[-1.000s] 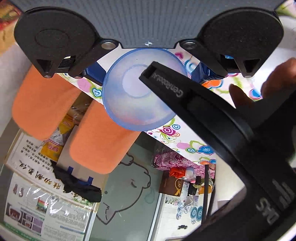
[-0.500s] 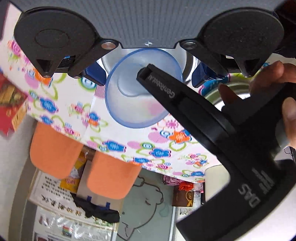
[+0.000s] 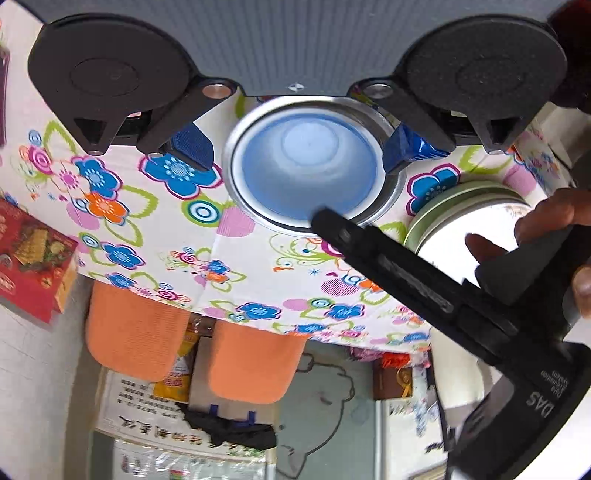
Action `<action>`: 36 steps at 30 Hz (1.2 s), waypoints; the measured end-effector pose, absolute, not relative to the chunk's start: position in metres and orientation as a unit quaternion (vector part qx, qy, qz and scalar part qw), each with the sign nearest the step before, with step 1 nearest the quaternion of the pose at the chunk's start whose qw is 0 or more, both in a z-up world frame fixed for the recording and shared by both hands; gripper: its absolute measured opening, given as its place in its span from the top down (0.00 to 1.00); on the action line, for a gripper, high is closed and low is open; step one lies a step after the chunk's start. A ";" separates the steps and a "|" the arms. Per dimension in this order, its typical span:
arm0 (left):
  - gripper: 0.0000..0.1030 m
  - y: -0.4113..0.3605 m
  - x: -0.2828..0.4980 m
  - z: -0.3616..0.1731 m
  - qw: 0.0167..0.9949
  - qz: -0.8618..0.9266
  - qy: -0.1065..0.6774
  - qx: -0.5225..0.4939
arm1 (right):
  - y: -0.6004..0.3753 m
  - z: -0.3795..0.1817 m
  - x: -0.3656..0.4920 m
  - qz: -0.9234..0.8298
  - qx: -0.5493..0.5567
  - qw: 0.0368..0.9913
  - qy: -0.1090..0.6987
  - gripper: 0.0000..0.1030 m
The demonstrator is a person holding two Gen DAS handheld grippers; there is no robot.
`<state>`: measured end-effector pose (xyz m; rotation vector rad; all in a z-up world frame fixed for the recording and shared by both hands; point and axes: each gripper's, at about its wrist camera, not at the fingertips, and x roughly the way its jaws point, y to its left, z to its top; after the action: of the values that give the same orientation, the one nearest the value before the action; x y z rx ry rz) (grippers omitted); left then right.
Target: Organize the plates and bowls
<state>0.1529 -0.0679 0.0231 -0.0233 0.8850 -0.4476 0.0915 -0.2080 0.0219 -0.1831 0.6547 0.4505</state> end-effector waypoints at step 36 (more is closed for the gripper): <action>0.09 -0.083 0.176 -0.045 0.881 -0.160 0.439 0.077 | -0.213 -0.051 0.132 0.126 -0.012 0.918 0.376 0.14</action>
<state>0.1762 -0.0832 -0.0451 0.1600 0.9152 -0.3325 0.1323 -0.2134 -0.0508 -0.0244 0.7732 0.2584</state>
